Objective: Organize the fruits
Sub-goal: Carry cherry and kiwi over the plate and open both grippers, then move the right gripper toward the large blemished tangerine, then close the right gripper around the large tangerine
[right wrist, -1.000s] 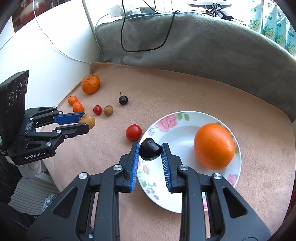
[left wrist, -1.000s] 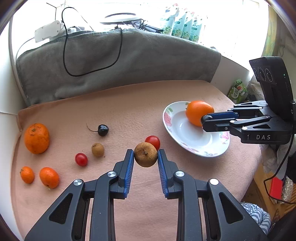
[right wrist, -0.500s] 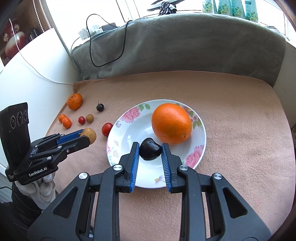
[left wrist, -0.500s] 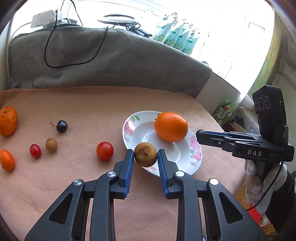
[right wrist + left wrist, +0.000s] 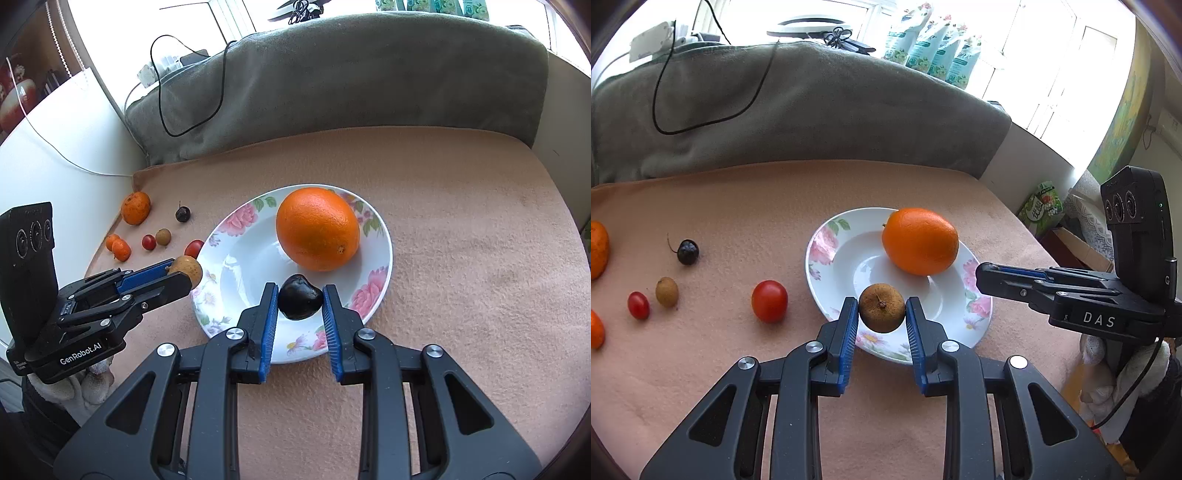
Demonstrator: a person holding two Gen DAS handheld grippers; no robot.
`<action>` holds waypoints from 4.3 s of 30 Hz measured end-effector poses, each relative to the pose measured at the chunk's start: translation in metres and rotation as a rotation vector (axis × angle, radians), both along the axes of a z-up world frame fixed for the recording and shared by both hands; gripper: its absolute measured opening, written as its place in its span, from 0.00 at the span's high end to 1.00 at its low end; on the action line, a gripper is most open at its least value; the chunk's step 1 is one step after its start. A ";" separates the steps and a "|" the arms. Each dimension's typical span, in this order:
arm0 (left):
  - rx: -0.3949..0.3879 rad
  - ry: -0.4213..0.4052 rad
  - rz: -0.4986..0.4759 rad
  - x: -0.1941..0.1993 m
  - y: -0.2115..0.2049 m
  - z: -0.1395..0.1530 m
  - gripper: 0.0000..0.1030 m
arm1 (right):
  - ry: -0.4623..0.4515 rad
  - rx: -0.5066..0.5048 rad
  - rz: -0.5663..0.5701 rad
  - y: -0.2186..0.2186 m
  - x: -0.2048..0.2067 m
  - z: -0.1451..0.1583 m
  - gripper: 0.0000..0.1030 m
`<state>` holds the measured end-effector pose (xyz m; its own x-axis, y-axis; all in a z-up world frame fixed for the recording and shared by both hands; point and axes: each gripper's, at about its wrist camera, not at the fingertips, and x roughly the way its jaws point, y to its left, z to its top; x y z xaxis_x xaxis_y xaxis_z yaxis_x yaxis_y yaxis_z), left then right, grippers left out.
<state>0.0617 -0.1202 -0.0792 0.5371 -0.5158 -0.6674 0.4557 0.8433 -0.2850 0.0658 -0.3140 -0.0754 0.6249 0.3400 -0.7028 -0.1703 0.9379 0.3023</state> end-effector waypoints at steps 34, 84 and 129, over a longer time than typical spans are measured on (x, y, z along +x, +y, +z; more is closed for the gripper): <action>0.026 -0.045 -0.004 -0.006 -0.003 0.004 0.32 | -0.037 0.042 -0.088 -0.013 0.002 0.010 0.19; 0.033 -0.108 0.451 0.023 0.188 0.019 0.25 | -0.016 0.178 0.198 0.166 0.112 0.048 0.19; -0.060 0.097 0.565 0.127 0.276 -0.047 0.31 | 0.278 0.324 0.421 0.359 0.238 -0.031 0.24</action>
